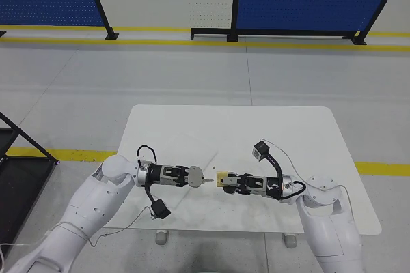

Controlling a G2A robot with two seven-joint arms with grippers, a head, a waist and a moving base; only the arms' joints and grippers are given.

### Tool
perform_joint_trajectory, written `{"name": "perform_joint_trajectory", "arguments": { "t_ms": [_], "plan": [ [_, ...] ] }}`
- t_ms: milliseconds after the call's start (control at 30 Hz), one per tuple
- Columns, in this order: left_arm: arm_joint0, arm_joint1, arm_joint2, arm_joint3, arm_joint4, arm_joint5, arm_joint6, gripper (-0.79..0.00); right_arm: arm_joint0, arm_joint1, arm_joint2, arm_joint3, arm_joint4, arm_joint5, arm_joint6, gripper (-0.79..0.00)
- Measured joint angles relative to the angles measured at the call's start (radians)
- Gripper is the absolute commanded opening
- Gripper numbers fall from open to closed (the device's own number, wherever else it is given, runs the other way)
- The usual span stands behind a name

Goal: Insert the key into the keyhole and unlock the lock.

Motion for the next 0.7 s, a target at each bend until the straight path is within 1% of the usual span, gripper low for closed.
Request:
{"name": "perform_joint_trajectory", "arguments": {
  "t_ms": [700],
  "plan": [
    [-0.019, -0.003, 0.031, 0.015, -0.007, 0.002, -0.011, -0.785, 0.000, 0.000, 0.000, 0.000, 0.000, 0.000, 0.000, -0.785]
  ]
}}
